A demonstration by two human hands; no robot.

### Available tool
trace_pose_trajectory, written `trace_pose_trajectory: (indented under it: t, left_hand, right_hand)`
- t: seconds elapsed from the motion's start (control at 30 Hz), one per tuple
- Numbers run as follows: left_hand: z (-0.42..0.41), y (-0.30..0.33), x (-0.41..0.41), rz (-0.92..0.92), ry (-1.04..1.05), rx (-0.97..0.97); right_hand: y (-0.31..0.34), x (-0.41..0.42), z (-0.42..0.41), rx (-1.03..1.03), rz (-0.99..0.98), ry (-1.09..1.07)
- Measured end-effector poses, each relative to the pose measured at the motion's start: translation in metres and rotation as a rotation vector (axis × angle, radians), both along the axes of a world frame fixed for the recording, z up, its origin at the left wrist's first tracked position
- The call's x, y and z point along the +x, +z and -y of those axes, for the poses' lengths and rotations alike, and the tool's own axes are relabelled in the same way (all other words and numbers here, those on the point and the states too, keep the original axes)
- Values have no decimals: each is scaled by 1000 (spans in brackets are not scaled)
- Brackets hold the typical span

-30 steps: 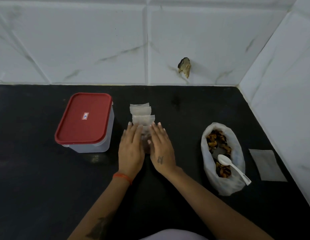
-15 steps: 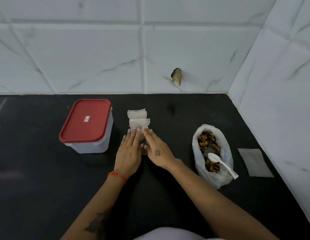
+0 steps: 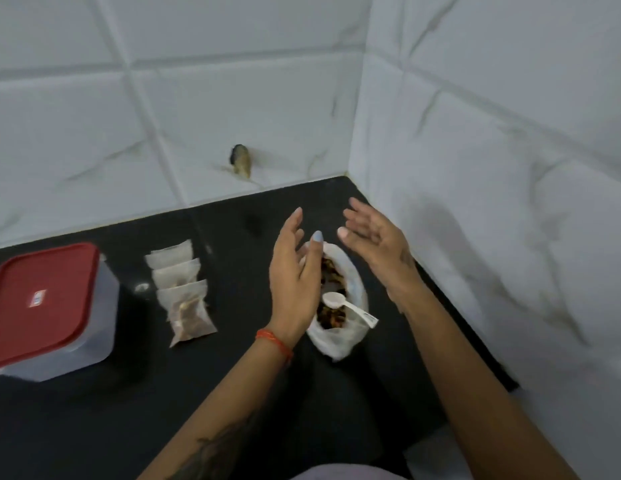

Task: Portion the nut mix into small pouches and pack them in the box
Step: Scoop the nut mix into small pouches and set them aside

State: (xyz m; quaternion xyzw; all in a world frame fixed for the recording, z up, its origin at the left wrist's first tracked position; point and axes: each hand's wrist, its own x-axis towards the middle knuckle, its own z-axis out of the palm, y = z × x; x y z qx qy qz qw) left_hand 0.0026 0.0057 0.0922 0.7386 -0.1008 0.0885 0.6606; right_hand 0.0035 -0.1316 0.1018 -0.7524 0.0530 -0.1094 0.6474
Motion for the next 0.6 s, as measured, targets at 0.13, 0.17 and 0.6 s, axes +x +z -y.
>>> trace_pose_trajectory:
  t: [0.13, 0.17, 0.6]
  left_hand:
    - [66, -19, -7, -153, -193, -25]
    - [81, -26, -9, -208, -245, -7]
    - [149, -74, 1, -790, -290, 61]
  right_hand:
    - [-24, -16, 55, 0, -77, -310]
    - [-34, -19, 66, -34, -117, -365]
    - [-111, -29, 96, -603, -416, -369]
